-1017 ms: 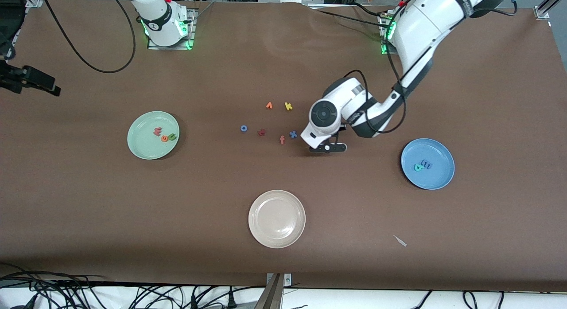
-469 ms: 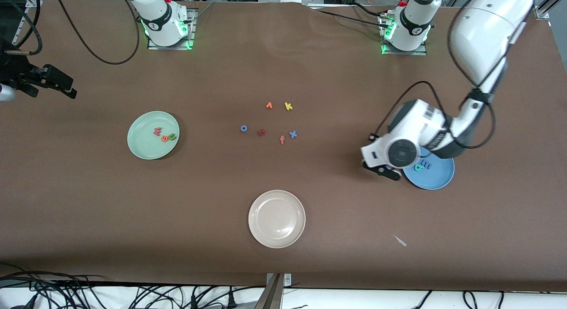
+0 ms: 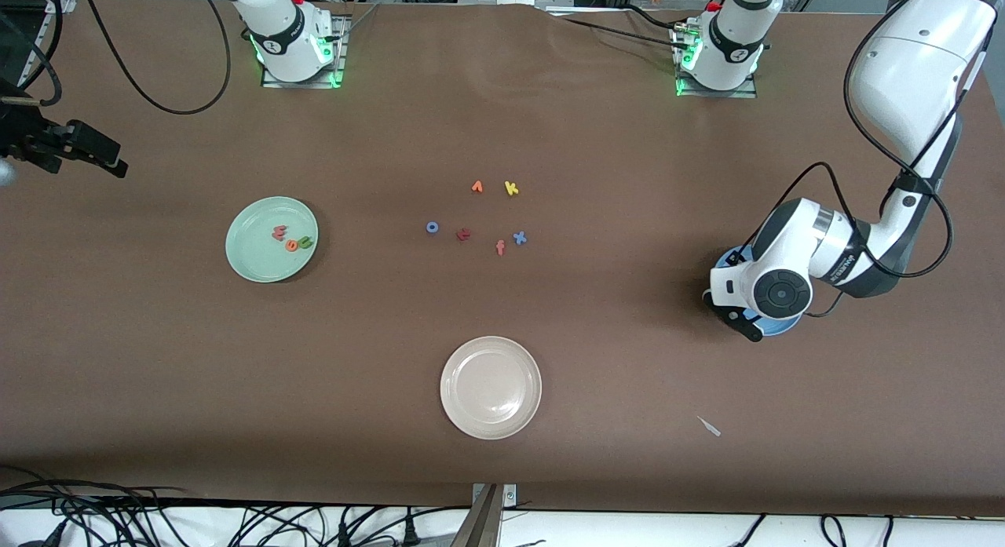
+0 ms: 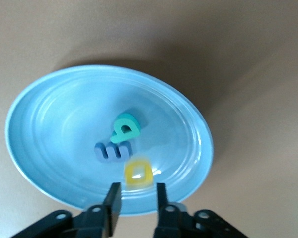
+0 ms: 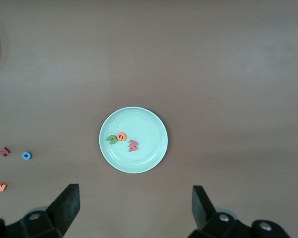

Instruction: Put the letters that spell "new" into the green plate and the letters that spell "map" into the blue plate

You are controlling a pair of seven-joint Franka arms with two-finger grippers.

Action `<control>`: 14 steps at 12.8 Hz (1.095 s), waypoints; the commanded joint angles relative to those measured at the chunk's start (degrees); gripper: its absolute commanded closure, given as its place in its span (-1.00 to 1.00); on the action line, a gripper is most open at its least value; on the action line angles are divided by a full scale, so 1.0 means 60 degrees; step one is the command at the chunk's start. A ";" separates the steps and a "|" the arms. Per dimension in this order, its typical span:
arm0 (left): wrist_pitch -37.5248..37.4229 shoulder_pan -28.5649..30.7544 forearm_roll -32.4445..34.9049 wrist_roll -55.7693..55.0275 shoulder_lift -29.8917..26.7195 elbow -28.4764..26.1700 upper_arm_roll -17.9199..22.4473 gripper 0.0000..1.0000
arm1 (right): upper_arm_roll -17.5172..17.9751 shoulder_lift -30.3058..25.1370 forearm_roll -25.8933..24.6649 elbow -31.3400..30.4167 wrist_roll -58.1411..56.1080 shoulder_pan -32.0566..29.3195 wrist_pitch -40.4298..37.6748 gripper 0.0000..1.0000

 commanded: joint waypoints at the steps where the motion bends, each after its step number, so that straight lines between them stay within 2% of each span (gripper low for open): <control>1: -0.0288 0.0051 -0.0171 0.0272 -0.0071 0.0780 -0.0108 -1.00 | -0.0089 0.0061 -0.0096 0.0138 -0.0123 0.0125 -0.0116 -1.00; 5: -0.2103 0.0138 -0.0641 0.0243 -0.0144 0.2407 -0.0108 -1.00 | -0.0075 0.0061 -0.0110 0.0167 -0.0138 0.0125 -0.0160 -1.00; 9: -0.2385 0.0415 -0.0891 0.0213 -0.0642 0.2629 -0.0108 -1.00 | -0.0060 0.0076 -0.0125 0.0182 -0.0137 0.0140 -0.0160 -1.00; 11: -0.2283 0.0797 -0.1561 -0.0310 -0.1107 0.2586 -0.0007 -1.00 | -0.0060 0.0076 -0.0125 0.0182 -0.0138 0.0140 -0.0160 -1.00; 12: -0.2094 0.0696 -0.1972 -0.0662 -0.1677 0.2426 0.0574 -1.00 | -0.0060 0.0076 -0.0125 0.0182 -0.0138 0.0140 -0.0160 -1.00; 14: -0.1464 -0.0470 -0.3446 -0.0856 -0.2994 0.1857 0.2532 -1.00 | -0.0060 0.0076 -0.0125 0.0182 -0.0138 0.0140 -0.0160 -1.00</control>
